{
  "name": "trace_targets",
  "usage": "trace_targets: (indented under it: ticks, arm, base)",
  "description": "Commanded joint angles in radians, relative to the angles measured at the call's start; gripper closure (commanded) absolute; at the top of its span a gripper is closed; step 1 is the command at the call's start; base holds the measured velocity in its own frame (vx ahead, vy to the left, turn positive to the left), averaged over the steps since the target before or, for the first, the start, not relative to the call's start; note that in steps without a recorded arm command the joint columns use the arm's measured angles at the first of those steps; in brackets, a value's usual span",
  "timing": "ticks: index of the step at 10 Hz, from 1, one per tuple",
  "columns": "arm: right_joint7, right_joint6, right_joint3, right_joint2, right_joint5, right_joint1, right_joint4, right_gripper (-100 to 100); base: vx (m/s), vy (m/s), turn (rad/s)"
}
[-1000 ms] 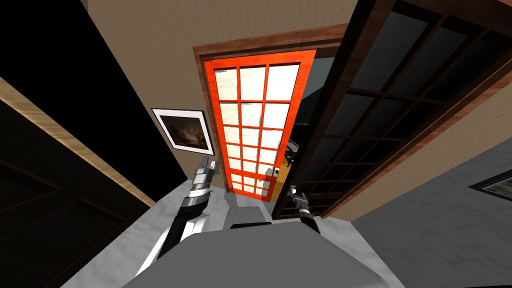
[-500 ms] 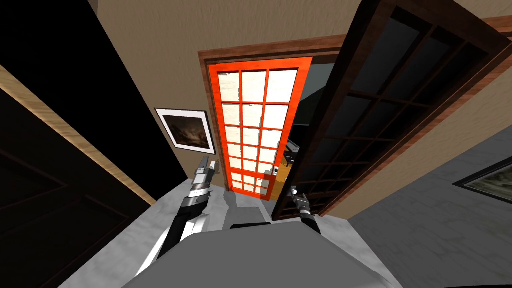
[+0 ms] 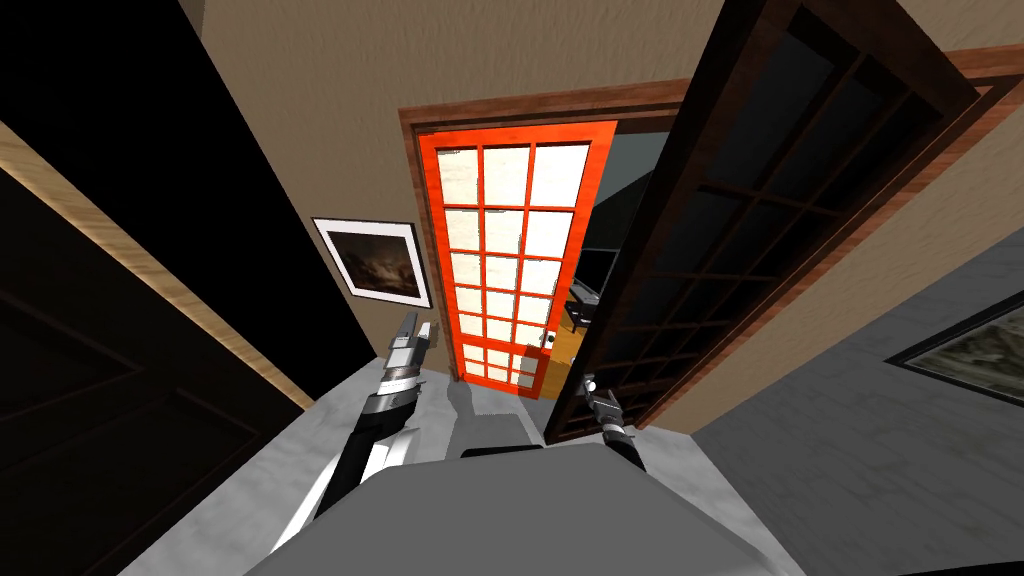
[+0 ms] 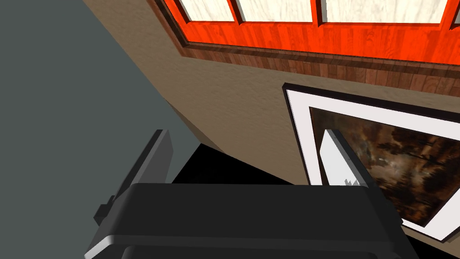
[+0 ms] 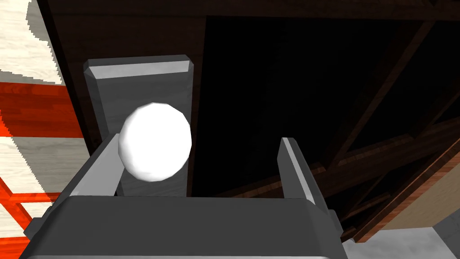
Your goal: Pull the door open
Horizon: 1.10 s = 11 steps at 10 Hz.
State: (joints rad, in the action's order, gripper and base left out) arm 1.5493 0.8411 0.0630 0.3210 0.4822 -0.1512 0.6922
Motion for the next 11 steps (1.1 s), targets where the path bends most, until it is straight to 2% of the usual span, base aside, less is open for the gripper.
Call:
trace_targets:
  ticks: [1, 2, 3, 6, 7, 8, 9, 11]
  arm:
    - [0.011, 0.004, -0.013, 0.018, 0.007, 0.006, -0.05, 100]
    - [0.011, 0.004, -0.013, 0.018, 0.007, 0.006, -0.054, 100]
    - [0.011, 0.004, -0.013, 0.018, 0.007, 0.006, -0.079, 100]
    - [0.011, 0.004, -0.013, 0.018, 0.007, 0.006, -0.079, 100]
    - [0.011, 0.004, -0.013, 0.018, 0.007, 0.006, -0.064, 100]
    - [0.011, 0.004, -0.013, 0.018, 0.007, 0.006, -0.079, 100]
    - [0.031, 0.031, 0.024, 0.016, -0.014, -0.005, -0.007, 100]
    - [0.064, 0.06, 0.054, 0.037, -0.032, -0.013, 0.002, 100]
  base:
    - [-0.027, 0.009, -0.012]
    - [-0.017, -0.006, -0.002]
    - [-0.003, 0.005, 0.005]
    - [0.002, 0.003, -0.001]
    - [0.0, 0.0, 0.0]
    - [0.0, -0.001, 0.014]
    - [-0.111, -0.02, 0.22]
    - [-0.201, -0.095, 0.263]
